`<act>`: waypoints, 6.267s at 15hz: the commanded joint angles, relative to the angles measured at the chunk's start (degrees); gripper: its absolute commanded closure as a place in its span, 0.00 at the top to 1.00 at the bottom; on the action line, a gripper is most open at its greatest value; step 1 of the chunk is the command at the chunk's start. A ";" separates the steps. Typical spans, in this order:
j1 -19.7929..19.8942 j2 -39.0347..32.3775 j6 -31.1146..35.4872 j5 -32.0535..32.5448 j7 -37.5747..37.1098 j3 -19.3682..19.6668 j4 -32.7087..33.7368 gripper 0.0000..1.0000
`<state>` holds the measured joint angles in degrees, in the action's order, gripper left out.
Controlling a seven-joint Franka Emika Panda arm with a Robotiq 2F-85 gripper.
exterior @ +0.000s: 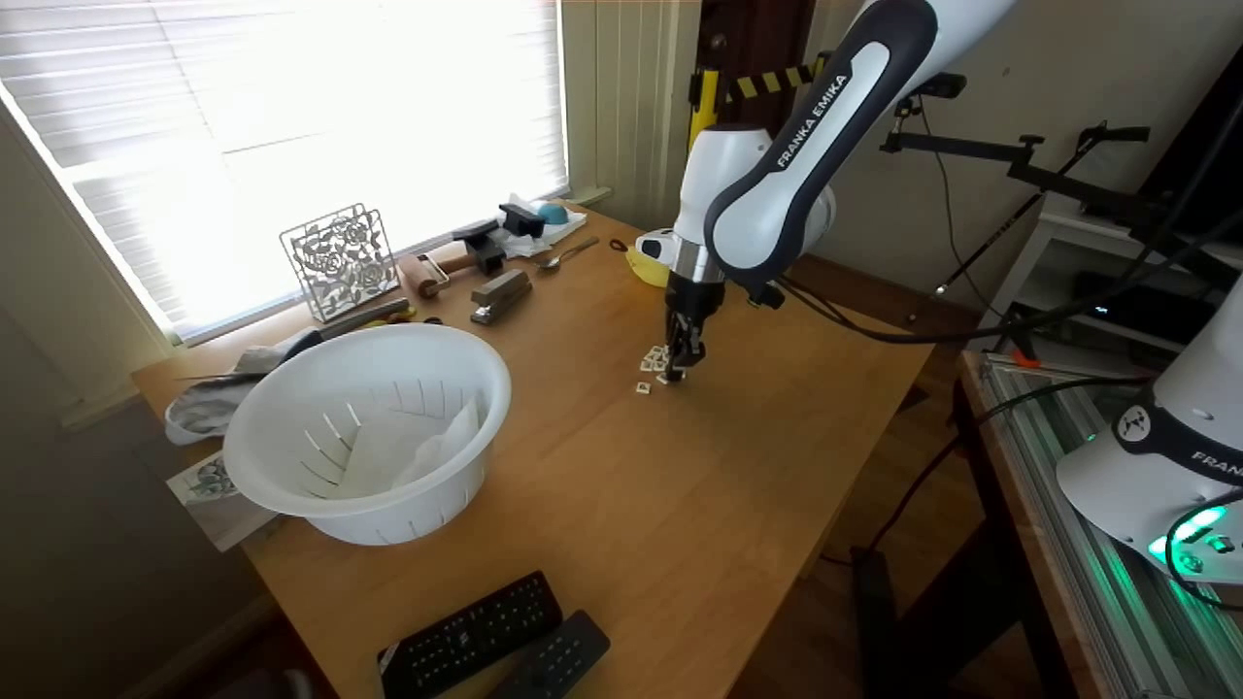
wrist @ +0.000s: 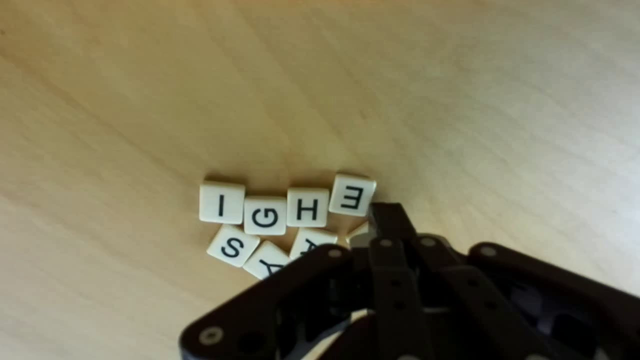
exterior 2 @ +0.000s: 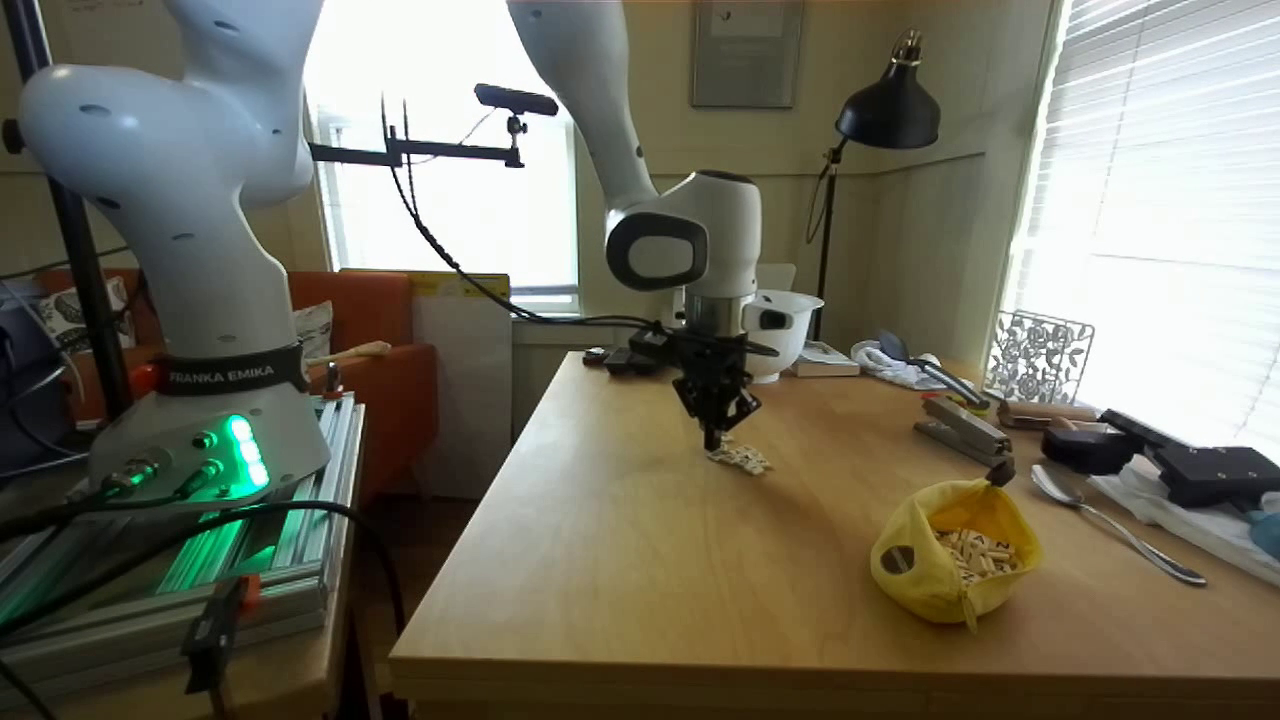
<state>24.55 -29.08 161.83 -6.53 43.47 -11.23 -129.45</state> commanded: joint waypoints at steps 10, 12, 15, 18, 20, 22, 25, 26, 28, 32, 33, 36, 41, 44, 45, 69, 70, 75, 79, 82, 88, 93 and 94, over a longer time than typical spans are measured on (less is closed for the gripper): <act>-2.90 -3.64 -3.95 2.02 6.48 2.26 4.67 0.00; -3.58 -3.78 -4.09 2.23 7.16 2.80 4.95 0.00; -4.44 -4.08 -3.67 2.58 7.71 3.48 5.33 0.00; -5.09 -4.32 -3.46 3.10 7.86 3.98 5.67 0.00; -5.47 -4.54 -3.37 3.38 7.90 4.33 5.96 0.00; -5.66 -4.67 -3.32 3.63 7.92 4.50 6.16 0.00; -5.90 -4.74 -3.52 4.26 8.11 4.58 6.20 0.00; -6.03 -4.77 -3.55 4.54 8.18 4.69 6.20 0.00; -6.23 -4.83 -3.49 5.06 8.41 4.88 6.23 0.00; -6.62 -4.87 -3.40 6.05 9.22 5.17 6.14 0.00; -6.88 -4.89 -3.22 6.45 9.27 5.37 6.14 0.00; -7.37 -4.92 -3.18 7.38 9.38 5.60 6.20 0.00; -8.16 -5.14 -2.77 8.58 9.21 6.22 6.35 0.00; -8.64 -5.27 -2.60 9.18 9.14 6.59 6.39 0.00; -8.73 -5.30 -2.60 9.29 9.15 6.62 6.42 0.00; -7.90 -1.31 -2.79 8.33 9.30 5.27 4.53 0.00; -7.97 -0.93 -2.74 8.31 8.98 5.41 4.37 0.00; -7.35 1.90 -3.10 7.24 8.72 4.88 3.45 0.00; -7.31 3.69 -2.64 7.16 8.57 5.32 2.65 0.00; -6.23 3.58 -2.61 6.71 10.18 4.85 2.47 0.00; -4.54 2.07 -3.06 7.38 14.32 5.05 2.84 0.00; -5.04 0.33 -2.91 8.79 16.50 6.47 3.39 0.00; -5.20 -0.03 -2.91 8.99 16.83 6.70 3.50 0.00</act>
<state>19.43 -28.12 158.93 1.43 58.62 -5.05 -126.22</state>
